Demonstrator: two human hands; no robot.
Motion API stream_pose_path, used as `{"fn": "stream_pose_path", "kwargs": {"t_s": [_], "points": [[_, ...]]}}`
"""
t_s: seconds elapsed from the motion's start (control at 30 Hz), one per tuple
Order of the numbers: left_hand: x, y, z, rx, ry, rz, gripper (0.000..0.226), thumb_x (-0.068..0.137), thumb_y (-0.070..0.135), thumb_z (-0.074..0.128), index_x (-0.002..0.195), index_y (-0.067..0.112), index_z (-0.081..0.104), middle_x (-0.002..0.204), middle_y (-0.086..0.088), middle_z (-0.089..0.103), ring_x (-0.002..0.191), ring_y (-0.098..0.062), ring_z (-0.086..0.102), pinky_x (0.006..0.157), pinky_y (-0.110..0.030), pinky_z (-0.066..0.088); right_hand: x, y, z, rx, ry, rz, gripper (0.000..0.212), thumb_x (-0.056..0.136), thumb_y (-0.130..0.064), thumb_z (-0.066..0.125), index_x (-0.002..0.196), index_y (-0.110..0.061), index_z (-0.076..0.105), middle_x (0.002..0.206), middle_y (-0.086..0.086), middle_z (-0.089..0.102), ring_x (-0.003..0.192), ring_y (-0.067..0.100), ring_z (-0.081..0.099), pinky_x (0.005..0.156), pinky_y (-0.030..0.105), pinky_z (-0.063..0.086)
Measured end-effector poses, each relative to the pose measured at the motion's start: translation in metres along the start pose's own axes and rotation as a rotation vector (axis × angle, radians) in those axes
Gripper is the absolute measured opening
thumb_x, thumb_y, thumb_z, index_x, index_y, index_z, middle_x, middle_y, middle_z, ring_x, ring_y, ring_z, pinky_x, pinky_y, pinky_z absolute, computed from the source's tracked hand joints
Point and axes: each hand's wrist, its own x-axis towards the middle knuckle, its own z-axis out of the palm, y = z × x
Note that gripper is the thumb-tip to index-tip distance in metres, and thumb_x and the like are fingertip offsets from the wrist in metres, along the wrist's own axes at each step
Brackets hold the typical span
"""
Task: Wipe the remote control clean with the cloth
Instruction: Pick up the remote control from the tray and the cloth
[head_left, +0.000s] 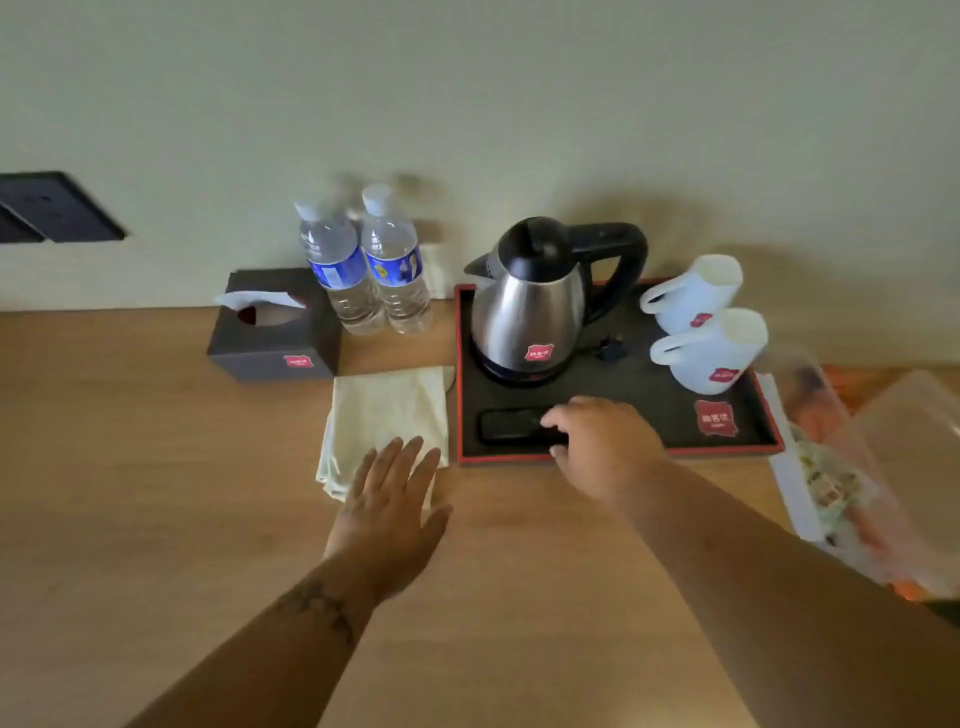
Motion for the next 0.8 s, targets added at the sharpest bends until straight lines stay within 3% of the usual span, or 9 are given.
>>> {"fn": "stream_pose_path", "kwargs": {"t_s": [0.1, 0.3, 0.53, 0.8], "points": [[0.001, 0.004, 0.030, 0.036, -0.012, 0.015, 0.072, 0.096, 0.061, 0.033, 0.152, 0.016, 0.032, 0.161, -0.012, 0.027, 0.150, -0.030, 0.019, 0.118, -0.047, 0.009, 0.028, 0.016, 0.008, -0.089, -0.007, -0.040, 0.042, 0.086, -0.026, 0.064, 0.128, -0.030, 0.060, 0.117, -0.002, 0.062, 0.108, 0.023, 0.060, 0.092, 0.037, 0.045], [0.003, 0.000, 0.045, 0.003, 0.068, 0.038, 0.076, 0.090, 0.067, 0.035, 0.149, 0.019, 0.040, 0.162, -0.009, 0.026, 0.151, -0.028, 0.018, 0.119, -0.050, 0.015, 0.065, 0.025, 0.011, -0.133, -0.171, -0.086, 0.055, 0.075, -0.030, 0.071, 0.129, -0.033, 0.059, 0.121, -0.003, 0.059, 0.110, 0.024, 0.058, 0.091, 0.037, 0.049], [0.004, -0.001, 0.049, -0.013, 0.070, 0.019, 0.077, 0.089, 0.067, 0.039, 0.151, 0.021, 0.038, 0.162, -0.007, 0.024, 0.151, -0.027, 0.016, 0.120, -0.049, 0.015, 0.076, 0.026, 0.010, -0.212, -0.163, -0.150, 0.060, 0.069, -0.048, 0.071, 0.126, -0.032, 0.059, 0.119, -0.007, 0.061, 0.105, 0.022, 0.060, 0.084, 0.032, 0.045], [0.003, -0.001, 0.049, -0.061, 0.100, 0.018, 0.074, 0.091, 0.060, 0.037, 0.152, 0.019, 0.033, 0.163, -0.005, 0.023, 0.152, -0.024, 0.014, 0.122, -0.046, 0.009, 0.030, 0.002, -0.006, -0.162, -0.068, -0.115, 0.050, 0.067, -0.048, 0.069, 0.114, -0.031, 0.063, 0.100, -0.008, 0.061, 0.089, 0.020, 0.060, 0.079, 0.034, 0.045]]}}
